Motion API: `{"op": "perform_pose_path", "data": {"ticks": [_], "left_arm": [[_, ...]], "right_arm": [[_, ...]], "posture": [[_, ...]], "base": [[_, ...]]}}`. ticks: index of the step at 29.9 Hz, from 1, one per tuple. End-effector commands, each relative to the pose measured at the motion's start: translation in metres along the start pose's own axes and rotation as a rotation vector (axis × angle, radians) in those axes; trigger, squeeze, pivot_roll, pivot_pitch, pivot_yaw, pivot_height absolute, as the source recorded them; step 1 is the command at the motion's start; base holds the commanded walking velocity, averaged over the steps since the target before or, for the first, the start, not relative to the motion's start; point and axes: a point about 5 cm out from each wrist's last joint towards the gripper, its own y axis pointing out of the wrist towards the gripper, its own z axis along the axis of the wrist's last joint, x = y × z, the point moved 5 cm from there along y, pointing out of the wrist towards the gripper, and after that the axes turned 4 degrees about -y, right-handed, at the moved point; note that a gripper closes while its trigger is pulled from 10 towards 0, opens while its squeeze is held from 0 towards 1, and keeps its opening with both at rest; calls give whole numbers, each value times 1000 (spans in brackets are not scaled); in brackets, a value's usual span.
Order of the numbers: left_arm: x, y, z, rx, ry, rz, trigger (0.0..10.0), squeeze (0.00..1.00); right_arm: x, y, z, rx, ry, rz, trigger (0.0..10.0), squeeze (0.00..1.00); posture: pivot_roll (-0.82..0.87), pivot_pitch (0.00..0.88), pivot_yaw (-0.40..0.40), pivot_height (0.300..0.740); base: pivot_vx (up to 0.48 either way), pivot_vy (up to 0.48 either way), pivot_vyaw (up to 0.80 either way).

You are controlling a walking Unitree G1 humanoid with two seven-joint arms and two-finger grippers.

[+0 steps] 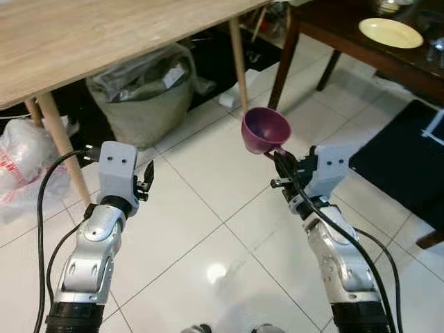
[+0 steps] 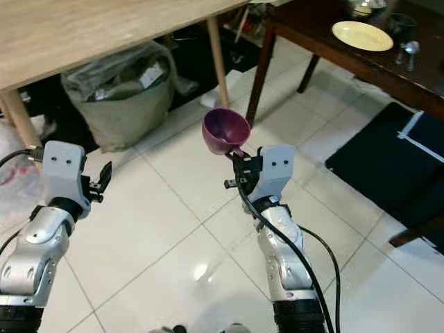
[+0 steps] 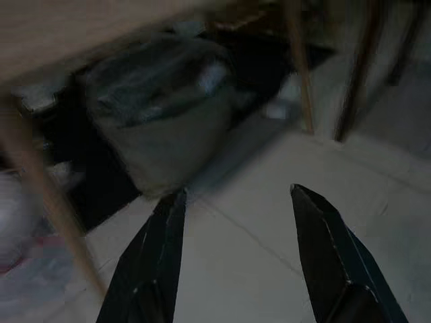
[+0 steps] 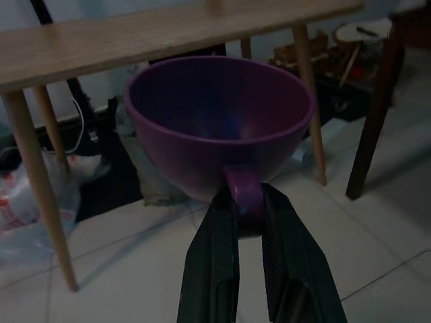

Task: Setting the table

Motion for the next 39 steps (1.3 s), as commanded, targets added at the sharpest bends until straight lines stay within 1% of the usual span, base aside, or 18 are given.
{"op": "perform_pose_path", "data": {"ticks": [1,5,10,16,26,28,30,31,32,33,35,36,39], "left_arm": [[-13,-2,-7,-28,18,40,10000,0],[-13,-2,-7,-30,21,40,10000,0],[-13,-2,-8,-32,23,39,10000,0],[-13,-2,-9,-34,27,40,10000,0],[-14,-2,-6,-23,47,42,10000,0],[-16,-1,11,45,86,52,10000,0],[-18,-1,33,136,119,69,10000,0],[-19,-1,44,174,131,77,10000,0],[-20,-2,51,200,138,82,10000,0],[-20,-2,51,200,138,82,10000,0],[-29,-2,71,255,145,125,10000,0],[-37,-2,79,273,139,158,10000,0],[-51,-4,91,289,120,205,10000,0]], "right_arm": [[-11,2,3,12,19,31,10000,0],[-10,2,4,21,24,20,10000,0],[-6,3,8,41,55,-5,10000,0],[-5,3,8,38,50,-7,10000,0],[-2,2,9,46,72,-25,10000,0],[-2,3,20,95,89,-21,10000,0],[-3,3,30,135,93,-13,10000,0],[-7,4,37,159,92,12,10000,0],[-10,4,42,175,91,30,10000,0],[-10,4,42,175,91,30,10000,0],[-20,8,58,219,98,79,10000,0],[-29,12,66,238,94,121,10000,0],[-45,20,79,270,102,193,10000,0]], "posture": [[-91,67,32,740],[-92,69,32,740],[-92,69,32,740],[-92,69,32,740],[-88,74,34,740],[-87,75,35,740],[-87,75,35,740],[-86,78,35,740],[-86,78,35,740],[-86,78,35,740],[-78,78,34,740],[-72,78,34,740],[-56,75,24,740]], "base": [[480,0,756],[480,0,755],[404,0,0],[403,0,0],[440,0,0],[450,0,0],[420,0,0],[420,0,0],[420,0,0],[420,0,0],[412,0,0],[412,0,0],[411,0,163]]}}
